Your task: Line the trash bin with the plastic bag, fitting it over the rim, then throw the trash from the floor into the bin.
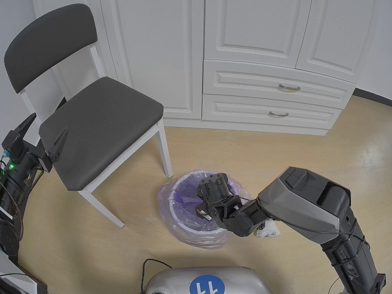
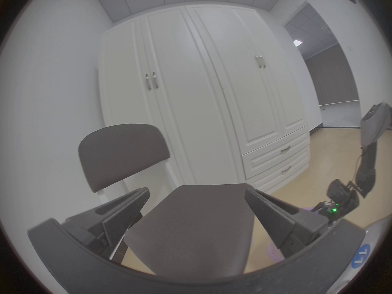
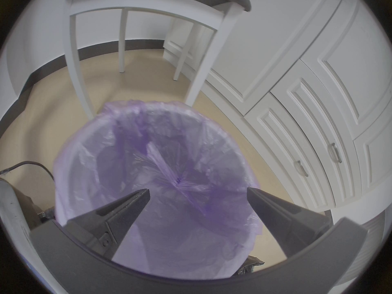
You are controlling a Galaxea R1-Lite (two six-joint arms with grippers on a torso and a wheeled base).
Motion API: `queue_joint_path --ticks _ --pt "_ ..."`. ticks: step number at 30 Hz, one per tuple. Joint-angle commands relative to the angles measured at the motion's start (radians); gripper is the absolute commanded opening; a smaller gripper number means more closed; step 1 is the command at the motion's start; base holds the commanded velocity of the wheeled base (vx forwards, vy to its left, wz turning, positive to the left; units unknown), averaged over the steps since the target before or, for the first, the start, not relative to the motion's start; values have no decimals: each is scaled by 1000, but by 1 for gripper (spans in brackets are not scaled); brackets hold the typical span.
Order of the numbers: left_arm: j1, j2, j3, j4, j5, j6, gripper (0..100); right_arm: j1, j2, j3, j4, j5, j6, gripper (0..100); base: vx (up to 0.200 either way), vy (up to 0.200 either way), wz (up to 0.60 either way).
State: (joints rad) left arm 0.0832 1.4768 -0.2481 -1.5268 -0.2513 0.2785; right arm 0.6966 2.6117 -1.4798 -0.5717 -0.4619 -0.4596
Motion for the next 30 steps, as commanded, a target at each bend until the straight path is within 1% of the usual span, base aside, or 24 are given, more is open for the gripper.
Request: queue_joint_path --ticks 1,3,4,6,18,26,30 --pt "76 68 -50 -1 -5 -21 100 40 -22 18 4 2 -1 100 0 0 0" --pt "87 74 -56 -1 -5 -25 100 47 -28 27 4 2 -1 100 0 0 0" --pt "105 80 -68 -1 -6 -32 100 64 -44 58 4 2 -1 100 0 0 0" --pt "115 88 -76 -1 -8 -33 100 81 -58 88 3 2 -1 100 0 0 0" --pt "130 96 -79 -1 -8 -32 100 156 -131 205 3 9 10 100 0 0 0" --pt "130 96 -77 -1 -8 -30 100 187 -147 234 4 12 12 100 0 0 0" --pt "130 96 -74 -1 -8 -32 100 181 -130 214 3 12 10 100 0 0 0"
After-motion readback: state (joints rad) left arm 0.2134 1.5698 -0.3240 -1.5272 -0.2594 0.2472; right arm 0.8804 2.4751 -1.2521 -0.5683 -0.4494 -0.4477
